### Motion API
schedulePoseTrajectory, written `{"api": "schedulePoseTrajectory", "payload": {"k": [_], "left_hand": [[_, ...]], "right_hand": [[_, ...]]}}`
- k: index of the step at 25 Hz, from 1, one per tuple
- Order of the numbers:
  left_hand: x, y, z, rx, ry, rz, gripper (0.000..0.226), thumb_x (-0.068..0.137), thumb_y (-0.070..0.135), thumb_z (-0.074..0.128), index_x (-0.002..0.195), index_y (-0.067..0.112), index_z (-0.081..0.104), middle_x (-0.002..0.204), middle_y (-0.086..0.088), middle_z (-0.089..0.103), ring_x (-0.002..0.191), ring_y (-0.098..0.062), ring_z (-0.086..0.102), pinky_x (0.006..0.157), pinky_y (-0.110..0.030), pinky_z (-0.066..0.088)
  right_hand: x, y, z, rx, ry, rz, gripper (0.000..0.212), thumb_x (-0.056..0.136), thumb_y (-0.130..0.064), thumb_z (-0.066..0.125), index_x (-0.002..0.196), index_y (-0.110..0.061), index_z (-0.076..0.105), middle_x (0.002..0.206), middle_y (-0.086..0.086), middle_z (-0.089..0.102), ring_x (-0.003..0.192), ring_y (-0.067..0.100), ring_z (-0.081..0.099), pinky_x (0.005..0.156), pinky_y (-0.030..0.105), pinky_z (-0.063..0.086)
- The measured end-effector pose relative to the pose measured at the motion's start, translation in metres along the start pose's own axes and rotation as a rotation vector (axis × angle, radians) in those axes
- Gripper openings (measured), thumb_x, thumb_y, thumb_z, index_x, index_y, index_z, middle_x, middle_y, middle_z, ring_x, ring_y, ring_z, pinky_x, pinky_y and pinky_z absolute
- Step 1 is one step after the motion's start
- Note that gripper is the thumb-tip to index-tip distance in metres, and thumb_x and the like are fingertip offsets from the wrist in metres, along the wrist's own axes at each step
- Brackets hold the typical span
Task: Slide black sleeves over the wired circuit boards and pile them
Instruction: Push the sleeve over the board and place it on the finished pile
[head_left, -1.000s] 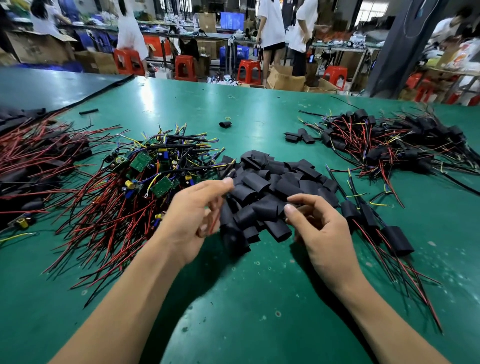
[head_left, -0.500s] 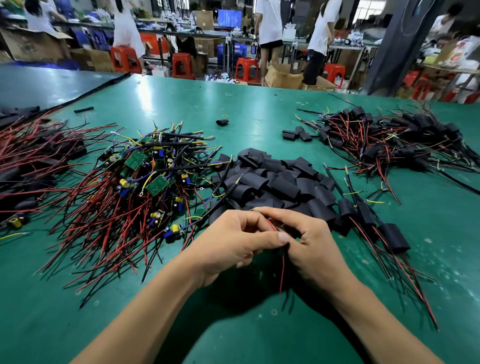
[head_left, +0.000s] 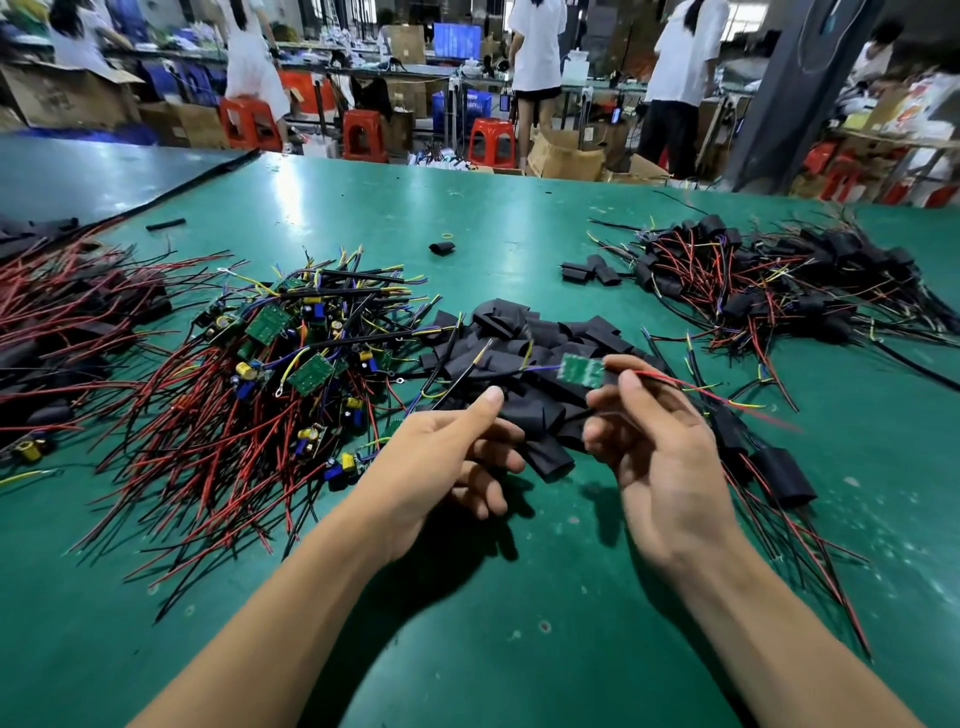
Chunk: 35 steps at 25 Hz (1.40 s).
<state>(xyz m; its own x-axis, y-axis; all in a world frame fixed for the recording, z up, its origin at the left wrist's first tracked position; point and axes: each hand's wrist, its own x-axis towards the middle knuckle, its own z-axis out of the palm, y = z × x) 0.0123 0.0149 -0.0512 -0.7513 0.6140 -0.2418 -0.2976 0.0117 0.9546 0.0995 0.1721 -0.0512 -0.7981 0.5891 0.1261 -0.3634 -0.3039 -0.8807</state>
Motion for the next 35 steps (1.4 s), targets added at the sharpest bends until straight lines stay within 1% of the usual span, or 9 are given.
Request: {"api": "schedulePoseTrajectory", "payload": {"k": [4,9,13,16,22,25,27,31,35], "left_hand": [[0.0,0.001,0.0,-0.054,-0.029,0.042,0.058,0.076,0.058,0.067,0.1,0.005,0.07,0.086,-0.014,0.074,0.05,-0.022,0.064,0.043,-0.025,0.05],[0.001,0.001,0.0,-0.093,0.008,0.091,0.059,0.07,0.058,0.069,0.103,0.009,0.071,0.098,-0.012,0.076,0.07,-0.019,0.071,0.054,-0.026,0.058],[0.005,0.001,-0.004,-0.115,0.094,0.12,0.052,0.071,0.051,0.067,0.103,0.01,0.07,0.097,-0.009,0.073,0.085,-0.02,0.069,0.073,-0.036,0.061],[0.001,0.003,-0.003,-0.082,0.048,0.142,0.052,0.07,0.049,0.069,0.104,0.009,0.07,0.097,-0.01,0.074,0.084,-0.021,0.069,0.07,-0.032,0.059],[-0.009,0.009,0.006,-0.119,-0.135,0.212,0.049,0.078,0.055,0.073,0.102,0.012,0.076,0.094,-0.013,0.073,0.073,-0.02,0.066,0.062,-0.026,0.056],[-0.008,0.011,0.003,-0.099,-0.09,0.188,0.047,0.076,0.051,0.075,0.101,0.012,0.076,0.089,-0.013,0.071,0.07,-0.019,0.064,0.061,-0.028,0.056],[-0.007,0.01,0.0,-0.095,-0.053,0.164,0.042,0.074,0.036,0.074,0.101,0.005,0.072,0.084,-0.014,0.071,0.062,-0.02,0.068,0.055,-0.026,0.057],[-0.003,0.008,-0.008,-0.094,0.022,0.179,0.008,0.089,0.005,0.065,0.095,0.003,0.07,0.092,-0.024,0.072,0.072,-0.028,0.072,0.062,-0.029,0.061],[0.002,0.007,-0.014,-0.107,0.151,0.277,0.009,0.094,0.002,0.06,0.094,0.001,0.069,0.088,-0.019,0.069,0.075,-0.03,0.074,0.065,-0.028,0.06]], "right_hand": [[0.005,-0.011,-0.005,0.305,0.062,0.226,0.014,0.084,-0.024,0.062,0.087,-0.024,0.076,0.071,-0.004,0.064,0.054,0.009,0.055,0.055,0.021,0.05],[0.007,-0.012,-0.008,0.558,-0.065,0.383,0.012,0.093,-0.026,0.056,0.091,-0.025,0.068,0.074,-0.009,0.058,0.059,0.007,0.055,0.056,0.022,0.047],[0.009,-0.018,-0.018,0.606,-0.157,0.375,0.006,0.096,-0.028,0.052,0.098,-0.027,0.057,0.084,-0.01,0.06,0.071,0.006,0.06,0.065,0.024,0.049],[0.008,-0.017,-0.017,0.571,-0.204,0.405,0.009,0.095,-0.027,0.055,0.101,-0.027,0.061,0.09,-0.007,0.063,0.075,0.009,0.063,0.069,0.027,0.052],[-0.001,-0.007,-0.01,0.126,-0.384,0.341,0.018,0.073,-0.024,0.079,0.09,-0.023,0.075,0.084,0.005,0.069,0.075,0.018,0.064,0.077,0.033,0.05],[-0.003,-0.001,-0.008,-0.118,-0.415,0.254,0.01,0.077,-0.024,0.07,0.086,-0.023,0.075,0.082,0.004,0.069,0.071,0.016,0.062,0.068,0.027,0.046],[-0.004,0.001,-0.009,-0.257,-0.413,0.19,0.009,0.081,-0.023,0.069,0.088,-0.023,0.075,0.086,0.003,0.072,0.073,0.015,0.063,0.067,0.023,0.048],[-0.003,0.008,-0.014,-0.421,-0.381,0.051,0.014,0.087,-0.022,0.072,0.101,-0.022,0.075,0.092,0.002,0.076,0.077,0.013,0.066,0.07,0.02,0.051],[0.002,0.019,-0.018,-0.762,-0.257,-0.188,0.024,0.084,-0.014,0.079,0.106,-0.022,0.073,0.1,-0.002,0.073,0.097,0.013,0.067,0.087,0.029,0.052]]}}
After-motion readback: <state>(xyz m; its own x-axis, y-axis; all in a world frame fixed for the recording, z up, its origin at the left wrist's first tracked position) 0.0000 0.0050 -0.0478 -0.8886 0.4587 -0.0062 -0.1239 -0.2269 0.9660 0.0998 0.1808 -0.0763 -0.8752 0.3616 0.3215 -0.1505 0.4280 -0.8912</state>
